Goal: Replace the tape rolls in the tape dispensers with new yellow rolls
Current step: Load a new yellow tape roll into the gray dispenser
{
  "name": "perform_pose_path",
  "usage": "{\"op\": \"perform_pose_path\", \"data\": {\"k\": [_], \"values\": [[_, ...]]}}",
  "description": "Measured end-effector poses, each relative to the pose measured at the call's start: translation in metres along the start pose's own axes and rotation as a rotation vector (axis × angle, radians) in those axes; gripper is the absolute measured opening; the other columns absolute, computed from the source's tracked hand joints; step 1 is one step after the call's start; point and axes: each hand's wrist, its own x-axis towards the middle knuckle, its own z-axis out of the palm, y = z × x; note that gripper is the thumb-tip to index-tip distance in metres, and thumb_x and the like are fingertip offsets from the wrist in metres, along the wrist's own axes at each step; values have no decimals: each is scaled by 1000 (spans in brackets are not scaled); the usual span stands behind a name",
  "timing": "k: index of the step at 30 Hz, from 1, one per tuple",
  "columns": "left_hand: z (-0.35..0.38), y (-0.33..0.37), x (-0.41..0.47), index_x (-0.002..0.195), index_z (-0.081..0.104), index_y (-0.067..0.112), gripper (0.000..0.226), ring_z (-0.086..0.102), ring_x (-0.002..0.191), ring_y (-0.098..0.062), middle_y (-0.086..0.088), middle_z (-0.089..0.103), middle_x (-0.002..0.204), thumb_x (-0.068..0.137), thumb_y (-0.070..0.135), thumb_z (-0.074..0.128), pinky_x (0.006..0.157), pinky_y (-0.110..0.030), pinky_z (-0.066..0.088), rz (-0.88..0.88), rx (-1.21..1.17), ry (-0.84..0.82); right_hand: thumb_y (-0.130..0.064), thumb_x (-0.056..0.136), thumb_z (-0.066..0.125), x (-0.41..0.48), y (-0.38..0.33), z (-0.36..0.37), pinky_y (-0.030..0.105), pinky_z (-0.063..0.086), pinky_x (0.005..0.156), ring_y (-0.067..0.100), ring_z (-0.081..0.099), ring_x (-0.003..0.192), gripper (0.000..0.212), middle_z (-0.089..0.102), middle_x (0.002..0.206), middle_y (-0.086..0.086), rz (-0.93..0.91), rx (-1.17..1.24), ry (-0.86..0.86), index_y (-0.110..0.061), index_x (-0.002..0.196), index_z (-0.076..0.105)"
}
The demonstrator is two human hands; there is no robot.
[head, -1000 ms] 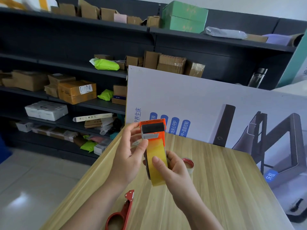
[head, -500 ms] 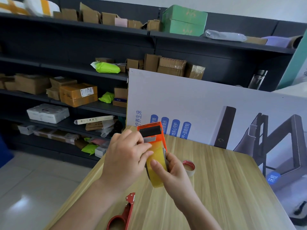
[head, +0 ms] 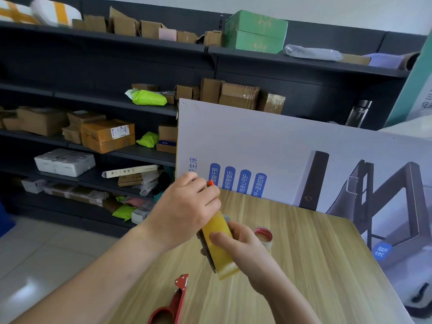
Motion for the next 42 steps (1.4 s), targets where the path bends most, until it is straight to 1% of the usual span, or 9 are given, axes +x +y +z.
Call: {"op": "perform_pose_path", "data": {"k": [5, 9, 15, 19, 22, 26, 34, 38, 42], "values": [[-4, -3, 12, 68, 62, 14, 22, 48, 54, -21, -1, 58, 67, 77, -3, 53, 63, -33, 50, -13, -35, -136, -23, 73, 60, -2, 4, -1, 41, 60, 79, 21, 76, 84, 33, 77, 92, 13, 47, -37, -13, -7, 103, 64], [-2, -6, 14, 79, 71, 11, 10, 56, 68, -22, -2, 64, 81, 86, 12, 65, 68, -37, 51, -219, -277, -208, -25, 72, 59, -3, 6, 1, 35, 61, 74, 18, 76, 80, 34, 77, 89, 10, 58, -45, 10, -8, 102, 63], [10, -9, 19, 102, 66, 21, 25, 54, 93, -19, 4, 59, 101, 98, 31, 43, 84, -33, 46, -301, -310, -359, -24, 74, 59, -3, 8, 3, 35, 60, 74, 17, 76, 78, 34, 77, 86, 7, 99, -88, 47, -7, 104, 61], [17, -9, 19, 98, 65, 18, 22, 56, 95, -18, 2, 64, 98, 98, 27, 45, 92, -32, 44, -271, -338, -396, -28, 71, 58, -3, 11, 4, 45, 57, 83, 24, 75, 84, 40, 73, 85, 12, 98, -130, 79, -1, 101, 60], [18, -9, 18, 94, 65, 15, 21, 58, 92, -16, 2, 67, 94, 97, 25, 47, 101, -32, 41, -335, -407, -436, -25, 72, 59, -2, 14, 1, 39, 55, 76, 28, 74, 87, 37, 68, 79, 4, 113, -121, 112, 0, 99, 59], [15, -10, 19, 85, 62, 15, 18, 55, 82, -17, 2, 61, 85, 95, 22, 50, 74, -34, 46, -569, -514, -398, -31, 64, 58, -1, 18, 0, 37, 48, 74, 26, 66, 81, 45, 60, 81, 6, 109, -147, 149, -1, 98, 59], [6, -33, 20, 77, 63, 24, 14, 53, 71, 0, 15, 59, 76, 90, 24, 60, 55, -20, 35, -765, -645, -593, -53, 79, 69, -5, 29, 6, 56, 55, 78, 41, 69, 83, 57, 68, 83, 22, 19, -126, 264, 2, 92, 61], [8, -43, 15, 80, 64, 23, 11, 55, 74, -3, 11, 61, 81, 90, 23, 61, 58, -23, 41, -840, -567, -598, -46, 71, 67, -4, 30, 7, 40, 48, 66, 22, 57, 71, 57, 58, 78, 7, 45, -94, 219, 4, 99, 60], [14, -39, 11, 75, 61, 28, 17, 59, 68, -3, 11, 65, 71, 91, 25, 58, 60, -27, 46, -770, -464, -541, -36, 72, 66, -2, 35, 7, 30, 46, 64, 18, 58, 69, 44, 58, 76, 6, 95, -96, 209, 0, 97, 61]]}}
